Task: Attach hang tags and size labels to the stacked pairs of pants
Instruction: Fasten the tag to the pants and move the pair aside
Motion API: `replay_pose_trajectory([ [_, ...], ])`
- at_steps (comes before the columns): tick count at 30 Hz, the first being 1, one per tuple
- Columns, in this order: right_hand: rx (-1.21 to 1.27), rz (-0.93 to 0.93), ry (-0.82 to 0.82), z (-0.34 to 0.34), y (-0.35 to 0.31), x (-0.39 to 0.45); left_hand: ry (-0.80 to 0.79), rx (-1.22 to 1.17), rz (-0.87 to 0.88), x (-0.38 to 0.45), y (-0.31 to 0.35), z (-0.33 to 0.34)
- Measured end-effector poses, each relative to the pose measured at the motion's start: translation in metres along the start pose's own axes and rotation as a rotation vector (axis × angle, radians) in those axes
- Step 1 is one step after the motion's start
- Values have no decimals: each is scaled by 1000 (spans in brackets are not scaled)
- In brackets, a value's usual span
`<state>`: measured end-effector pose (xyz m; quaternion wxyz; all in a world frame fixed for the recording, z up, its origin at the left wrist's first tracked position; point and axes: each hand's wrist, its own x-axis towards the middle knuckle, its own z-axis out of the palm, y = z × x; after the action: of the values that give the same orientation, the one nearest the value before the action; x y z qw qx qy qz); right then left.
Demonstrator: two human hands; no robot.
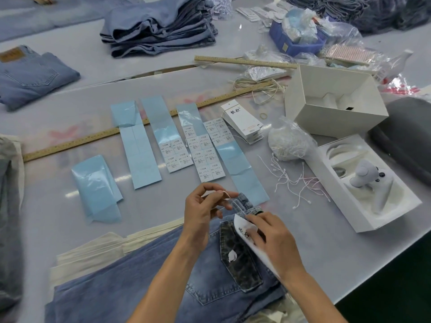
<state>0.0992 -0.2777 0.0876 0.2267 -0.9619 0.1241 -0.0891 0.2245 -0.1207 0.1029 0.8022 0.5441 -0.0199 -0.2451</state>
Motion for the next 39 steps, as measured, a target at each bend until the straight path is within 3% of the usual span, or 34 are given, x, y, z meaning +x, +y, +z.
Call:
replay_pose_trajectory([
  [6,-92,-48,69,16,-5,-2,-50,117,-7,1,-1,8],
  [12,-81,-50,57,14,-11,1,-145,671,-43,-4,-27,11],
  [15,154,91,86,11,-14,-3,-243,929,26,-8,-35,13],
  [21,834,528,104,3,-22,-12,-245,831,54,-10,-34,17],
  [23,958,614,121,3,-25,-13,-268,797,66,-12,-33,16],
  [27,1005,648,153,4,-28,-13,-260,779,131,-17,-30,15],
  [31,920,567,207,-1,-31,-11,-134,717,283,-18,-24,15],
  [35,886,490,191,-11,-28,-8,-170,478,163,-14,-16,19],
  [39,953,531,219,-14,-26,-4,-161,464,122,-14,-17,20],
])
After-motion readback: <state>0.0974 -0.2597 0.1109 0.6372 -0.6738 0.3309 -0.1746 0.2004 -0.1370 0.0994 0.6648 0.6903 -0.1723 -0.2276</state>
